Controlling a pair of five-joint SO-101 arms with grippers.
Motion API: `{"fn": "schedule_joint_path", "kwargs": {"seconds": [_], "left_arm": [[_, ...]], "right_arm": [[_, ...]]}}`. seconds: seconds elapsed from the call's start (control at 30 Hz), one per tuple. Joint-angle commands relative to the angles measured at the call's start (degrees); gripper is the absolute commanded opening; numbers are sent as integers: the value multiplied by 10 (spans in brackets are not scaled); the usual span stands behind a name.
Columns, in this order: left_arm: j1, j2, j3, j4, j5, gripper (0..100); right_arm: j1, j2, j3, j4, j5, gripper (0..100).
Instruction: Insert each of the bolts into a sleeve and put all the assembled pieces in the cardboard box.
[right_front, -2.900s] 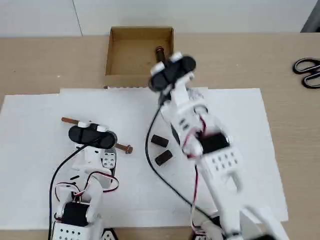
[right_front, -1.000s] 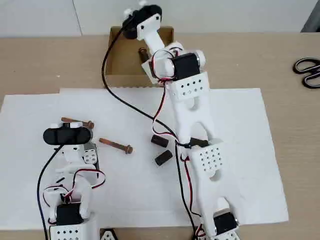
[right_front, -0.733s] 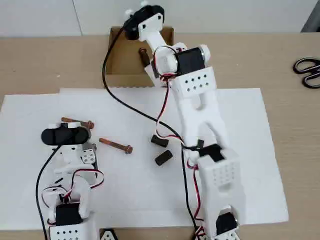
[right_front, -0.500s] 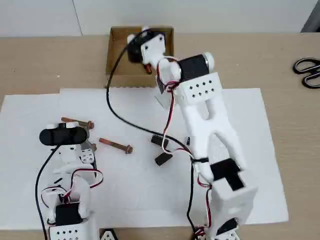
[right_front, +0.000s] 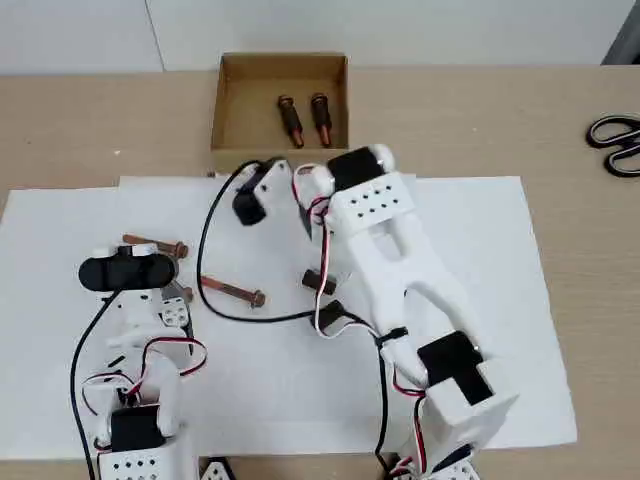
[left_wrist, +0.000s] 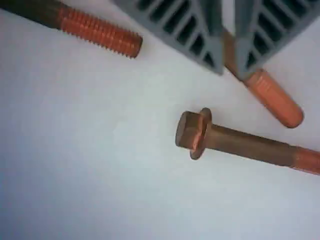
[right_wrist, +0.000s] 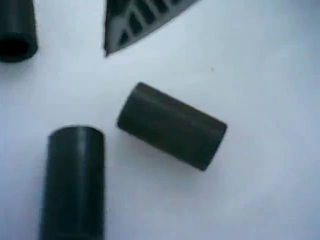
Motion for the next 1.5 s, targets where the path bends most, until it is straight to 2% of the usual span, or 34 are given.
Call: {"fn": "schedule_joint_path", "kwargs": {"seconds": [0.0, 0.33, 0.77, 1.23, 1.47], "left_arm": [[0, 0, -3, -13, 4, 6], [0, 0, -3, -13, 4, 6], [0, 0, -3, -13, 4, 6], [0, 1, -3, -13, 4, 6], [0, 1, -3, -13, 4, 6]], "right_arm": [[-19, -31, 15, -18, 18, 151], [-25, -31, 107, -112, 47, 151], [-48, -27, 171, -204, 47, 151], [-20, 71, 171, -260, 59, 146], [-2, 115, 170, -262, 60, 24]]}}
